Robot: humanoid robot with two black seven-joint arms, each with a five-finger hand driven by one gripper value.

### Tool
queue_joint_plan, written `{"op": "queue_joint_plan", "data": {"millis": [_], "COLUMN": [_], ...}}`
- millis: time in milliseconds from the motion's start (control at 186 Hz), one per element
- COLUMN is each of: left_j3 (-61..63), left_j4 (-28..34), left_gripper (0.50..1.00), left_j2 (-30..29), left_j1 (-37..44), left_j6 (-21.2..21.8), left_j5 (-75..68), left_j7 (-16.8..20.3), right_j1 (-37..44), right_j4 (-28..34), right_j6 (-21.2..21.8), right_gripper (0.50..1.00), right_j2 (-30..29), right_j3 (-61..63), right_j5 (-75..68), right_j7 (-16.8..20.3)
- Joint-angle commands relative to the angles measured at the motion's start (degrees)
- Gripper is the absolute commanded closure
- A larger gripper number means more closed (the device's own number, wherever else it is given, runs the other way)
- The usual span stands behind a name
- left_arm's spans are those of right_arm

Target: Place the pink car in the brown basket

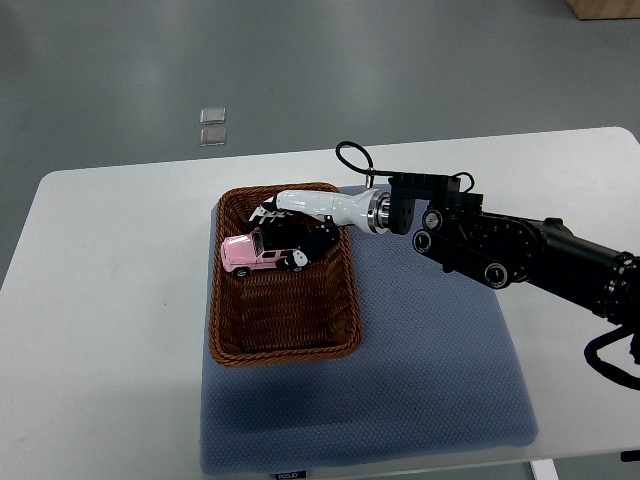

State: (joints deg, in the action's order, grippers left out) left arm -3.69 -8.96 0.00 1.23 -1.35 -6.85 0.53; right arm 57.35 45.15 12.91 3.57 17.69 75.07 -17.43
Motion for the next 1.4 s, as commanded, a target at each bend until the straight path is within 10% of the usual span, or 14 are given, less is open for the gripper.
{"op": "queue_joint_plan", "data": {"millis": [0, 344, 564, 1397], "left_j3": [0.00, 0.00, 0.00, 0.00], "left_j4": [0.00, 0.00, 0.00, 0.00], "left_gripper": [0.500, 0.500, 0.500, 0.500], "left_j2": [0.00, 0.00, 0.00, 0.00], "left_j1": [0.00, 0.00, 0.00, 0.00], "left_j6": [0.03, 0.03, -0.06, 0.03], "left_j5": [0.00, 0.00, 0.00, 0.00], "left_j7": [0.00, 0.00, 0.00, 0.00], "right_j1": [-0.74, -1.01, -3.82, -14.63], "right_j4": [-0.07, 0.02, -0.42, -7.62], "right_j6": [0.01, 1.33, 1.06, 1.86], "right_gripper": [0.642, 0.640, 0.611, 0.587], "right_j2": [-0.05, 3.11, 6.09, 7.24], "right_j3": [-0.02, 4.46, 9.91, 21.51], "right_j5": [-0.10, -6.60, -36.82, -89.74], "right_j7": [-0.06, 0.30, 7.85, 8.38]}}
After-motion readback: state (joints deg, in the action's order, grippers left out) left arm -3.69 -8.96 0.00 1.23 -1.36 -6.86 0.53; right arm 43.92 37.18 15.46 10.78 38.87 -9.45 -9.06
